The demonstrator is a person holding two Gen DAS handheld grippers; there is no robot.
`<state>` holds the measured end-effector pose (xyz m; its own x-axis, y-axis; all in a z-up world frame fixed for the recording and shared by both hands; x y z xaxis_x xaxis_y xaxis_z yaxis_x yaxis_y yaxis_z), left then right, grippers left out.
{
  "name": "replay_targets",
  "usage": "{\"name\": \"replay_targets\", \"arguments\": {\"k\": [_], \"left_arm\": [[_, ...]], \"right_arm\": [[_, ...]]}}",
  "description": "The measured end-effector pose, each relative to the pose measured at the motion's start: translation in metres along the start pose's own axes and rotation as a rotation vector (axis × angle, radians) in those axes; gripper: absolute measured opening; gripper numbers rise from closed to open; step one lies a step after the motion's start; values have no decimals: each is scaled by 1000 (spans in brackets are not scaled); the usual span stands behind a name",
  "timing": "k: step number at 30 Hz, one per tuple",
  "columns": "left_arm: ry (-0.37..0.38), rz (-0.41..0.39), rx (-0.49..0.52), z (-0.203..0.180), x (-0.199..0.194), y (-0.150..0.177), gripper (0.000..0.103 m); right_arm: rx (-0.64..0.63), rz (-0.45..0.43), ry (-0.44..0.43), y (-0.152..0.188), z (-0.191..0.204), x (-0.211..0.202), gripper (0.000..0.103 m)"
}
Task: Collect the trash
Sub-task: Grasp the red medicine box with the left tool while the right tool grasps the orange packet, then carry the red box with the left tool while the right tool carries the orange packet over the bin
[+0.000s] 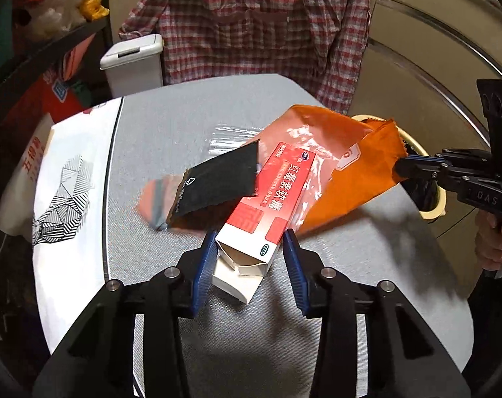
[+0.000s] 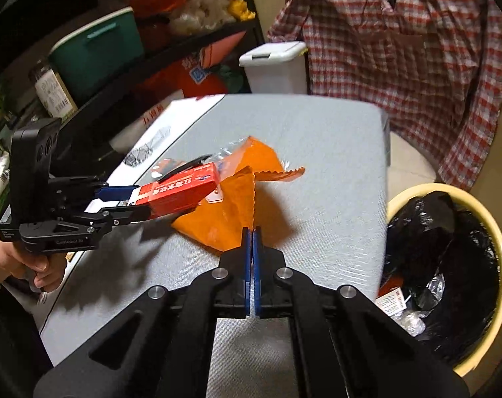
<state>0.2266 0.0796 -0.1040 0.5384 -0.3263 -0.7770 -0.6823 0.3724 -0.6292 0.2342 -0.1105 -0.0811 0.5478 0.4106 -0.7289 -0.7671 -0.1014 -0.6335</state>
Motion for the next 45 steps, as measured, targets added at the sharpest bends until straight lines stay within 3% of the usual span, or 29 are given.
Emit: {"name": "replay_targets", "arguments": {"k": [27, 45], "left_arm": [[-91, -134, -59, -17, -70, -20, 39], [-89, -177, -86, -56, -80, -43, 39]], "right_arm": [[-11, -197, -5, -6, 0, -109, 1], [76, -299, 57, -9, -49, -166, 1]]}}
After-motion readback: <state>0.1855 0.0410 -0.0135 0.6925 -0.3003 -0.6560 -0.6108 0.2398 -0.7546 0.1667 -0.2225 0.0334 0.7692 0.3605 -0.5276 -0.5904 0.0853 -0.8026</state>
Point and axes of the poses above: each gripper's, at about its wrist camera, not at the fingertips, and x roughly the way its jaws point, z to its left, y to its underside, the point moved 7 cm from there along x, roughly the way its jaws point, and after that the axes turned 9 degrees about x, right-handed, at the moved point
